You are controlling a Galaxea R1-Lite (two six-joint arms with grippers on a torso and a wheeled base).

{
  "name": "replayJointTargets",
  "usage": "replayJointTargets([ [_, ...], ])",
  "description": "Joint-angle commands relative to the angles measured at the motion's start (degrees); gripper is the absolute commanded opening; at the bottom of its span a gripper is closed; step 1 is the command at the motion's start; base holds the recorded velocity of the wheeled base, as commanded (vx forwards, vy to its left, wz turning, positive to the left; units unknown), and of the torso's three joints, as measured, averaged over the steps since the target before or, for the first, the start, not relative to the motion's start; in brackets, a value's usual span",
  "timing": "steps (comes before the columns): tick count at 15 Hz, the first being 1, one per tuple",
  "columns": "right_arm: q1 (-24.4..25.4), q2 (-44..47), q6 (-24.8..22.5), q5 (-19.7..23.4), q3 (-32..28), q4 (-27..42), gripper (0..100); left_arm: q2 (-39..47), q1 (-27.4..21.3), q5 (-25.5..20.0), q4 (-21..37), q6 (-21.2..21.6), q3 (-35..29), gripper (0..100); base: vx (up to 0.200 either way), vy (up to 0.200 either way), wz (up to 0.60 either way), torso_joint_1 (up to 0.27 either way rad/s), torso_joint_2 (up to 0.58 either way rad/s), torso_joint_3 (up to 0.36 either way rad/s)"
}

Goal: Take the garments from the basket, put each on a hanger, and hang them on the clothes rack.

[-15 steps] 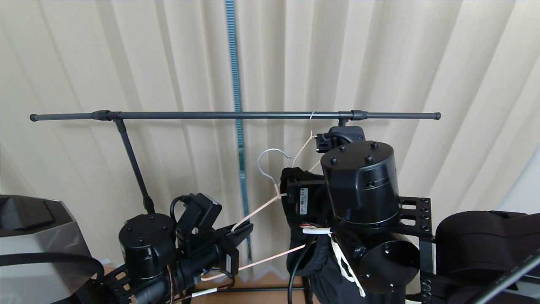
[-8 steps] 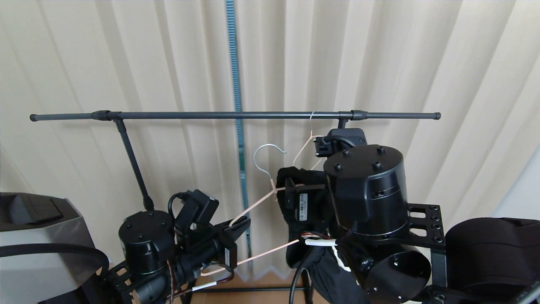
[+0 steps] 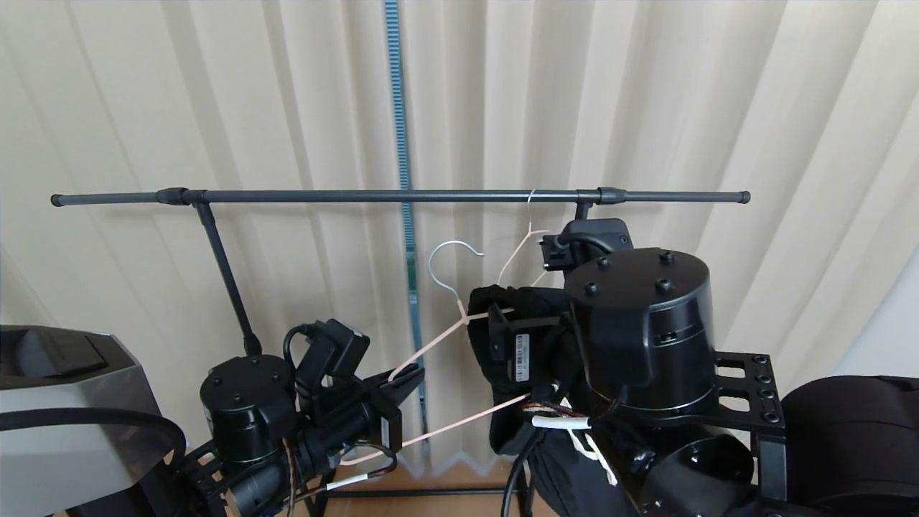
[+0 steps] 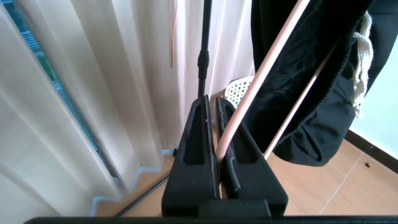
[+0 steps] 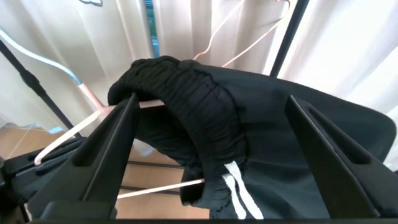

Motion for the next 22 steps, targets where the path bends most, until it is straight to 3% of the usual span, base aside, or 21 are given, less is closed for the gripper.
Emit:
replayJointTargets([
  [1,0.1,-1.7,-0.3,0.3,0.8,-0.1,100,0.0,0.1,-0.1,0.0,-0.1,0.1,0,0.000,0.000,0.00,0.000,0.00,0.000],
  [5,0.1,-5.5,-2.6,3.7,2.5,0.0,100,0.1,0.1,-0.3,-1.2,0.0,0.7,0,0.000,0.000,0.00,0.000,0.00,0.000],
  [6,0.0,-7.8,-5.3,5.4,4.0,0.0,100,0.6,0.1,-0.5,-1.2,0.1,1.3,0,0.000,0.000,0.00,0.000,0.00,0.000],
  [9,-3.4,-14.0,-15.2,13.4,8.7,0.0,100,2.7,0.2,-3.2,-1.2,0.5,3.3,0,0.000,0.000,0.00,0.000,0.00,0.000],
  [12,-11.6,-20.5,-31.4,27.0,11.3,4.9,100,3.8,0.5,-6.3,-1.2,1.0,5.3,0,0.000,0.000,0.00,0.000,0.00,0.000],
  [13,-13.0,-20.7,-33.1,29.2,10.9,6.8,100,3.8,0.4,-6.3,-1.2,1.1,5.5,0,0.000,0.000,0.00,0.000,0.00,0.000],
  [15,-18.2,-20.2,-37.1,37.9,5.2,18.4,100,3.5,0.2,-6.6,-1.2,2.1,6.1,0,0.000,0.000,0.00,0.000,0.00,0.000],
  [16,-22.6,-18.8,-42.3,46.7,-1.5,30.2,100,3.5,-0.1,-7.2,-1.2,2.9,6.6,0,0.000,0.000,0.00,0.000,0.00,0.000],
  [18,-28.7,-15.9,-51.2,57.9,-10.5,44.6,100,2.7,-0.3,-8.9,-1.2,3.6,7.6,0,0.000,0.000,0.00,0.000,0.00,0.000],
  [20,-31.7,-11.0,-58.4,64.3,-17.4,54.6,100,1.6,-0.9,-9.4,-1.2,4.0,8.3,0,0.000,0.000,0.00,0.000,0.00,0.000],
  [22,-31.8,-6.7,-63.2,65.6,-18.8,57.5,100,0.5,-1.7,-9.4,-1.2,4.0,8.8,0,0.000,0.000,0.00,0.000,0.00,0.000],
])
